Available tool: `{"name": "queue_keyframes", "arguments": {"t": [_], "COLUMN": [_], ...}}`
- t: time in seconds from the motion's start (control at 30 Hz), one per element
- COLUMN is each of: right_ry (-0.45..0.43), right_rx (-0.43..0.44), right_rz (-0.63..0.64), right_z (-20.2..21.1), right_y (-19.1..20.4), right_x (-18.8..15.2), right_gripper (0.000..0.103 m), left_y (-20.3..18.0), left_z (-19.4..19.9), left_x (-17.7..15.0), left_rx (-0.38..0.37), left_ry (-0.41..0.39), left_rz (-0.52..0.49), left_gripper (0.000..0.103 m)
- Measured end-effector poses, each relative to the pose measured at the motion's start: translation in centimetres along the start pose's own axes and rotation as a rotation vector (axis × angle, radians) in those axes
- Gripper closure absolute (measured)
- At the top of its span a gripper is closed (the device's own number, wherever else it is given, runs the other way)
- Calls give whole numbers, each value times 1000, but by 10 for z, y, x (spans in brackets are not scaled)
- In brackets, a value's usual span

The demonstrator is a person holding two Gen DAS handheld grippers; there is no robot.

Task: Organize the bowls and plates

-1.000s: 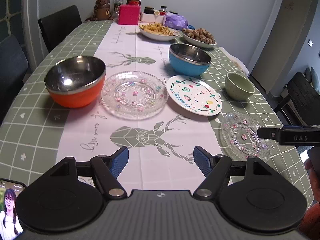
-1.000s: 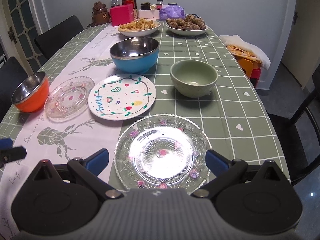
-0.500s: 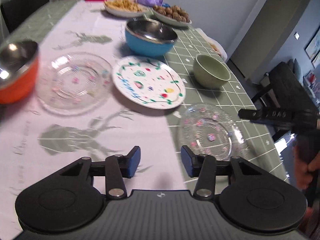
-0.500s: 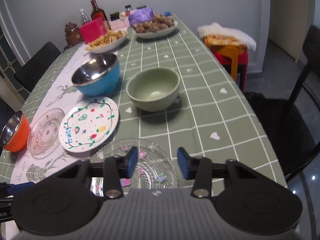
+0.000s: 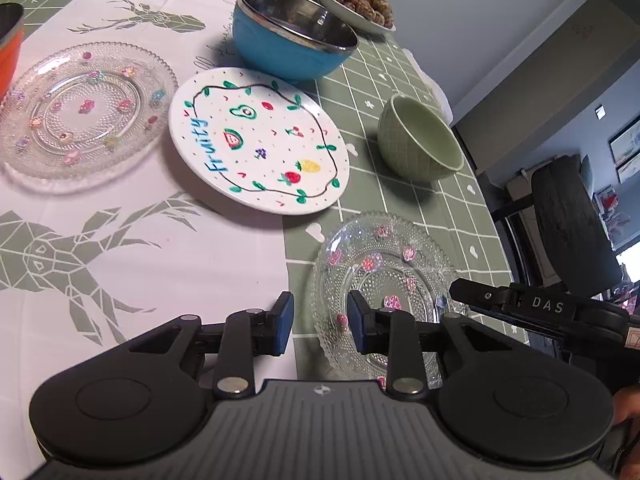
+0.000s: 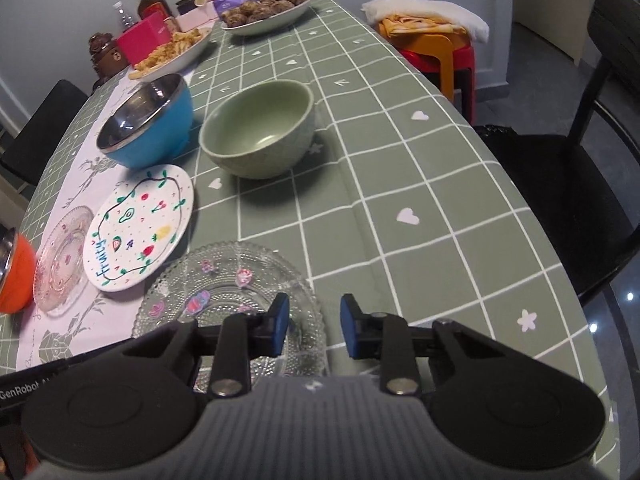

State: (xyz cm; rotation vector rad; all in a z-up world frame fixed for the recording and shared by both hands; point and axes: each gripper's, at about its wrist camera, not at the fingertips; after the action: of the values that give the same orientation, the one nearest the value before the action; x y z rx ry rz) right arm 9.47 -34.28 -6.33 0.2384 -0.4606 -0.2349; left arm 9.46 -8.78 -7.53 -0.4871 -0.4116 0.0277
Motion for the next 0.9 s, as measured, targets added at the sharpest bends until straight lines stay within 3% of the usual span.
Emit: {"name": "queue_keyframes", "arguments": {"t": [0.2,0.27,0.53,0.9], "right_ry": [24,42,44,66], "right_rx": [33,66,87,245], "right_rz": [-78,-107,-114,3], "right_z": [-2,-3,1,14], "right_y": [-11,-14,-11,42], "right_x": [-5,-6,-11,-34], "right_gripper": [82,90,93,96], "left_y": [-6,-8,-11,26], "left_z": [-3,-3,1,73], "left_x": [-3,-3,-3,-16], "left_rx": [25,35,73,153], "left_ry": [-6,-9,-12,-59], "left_rz": [-27,-38,-34,-21], "left_gripper": [89,89,90,90]}}
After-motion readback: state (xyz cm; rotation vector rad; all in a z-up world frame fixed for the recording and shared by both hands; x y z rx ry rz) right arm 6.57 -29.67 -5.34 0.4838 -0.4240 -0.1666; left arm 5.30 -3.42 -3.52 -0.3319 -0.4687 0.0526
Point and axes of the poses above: each gripper's, at about its wrist camera, not at the fingertips, and z roughly against the way its jaws point, y to its left, x to its top, and after that the axes turned 4 degrees about y, right-handed
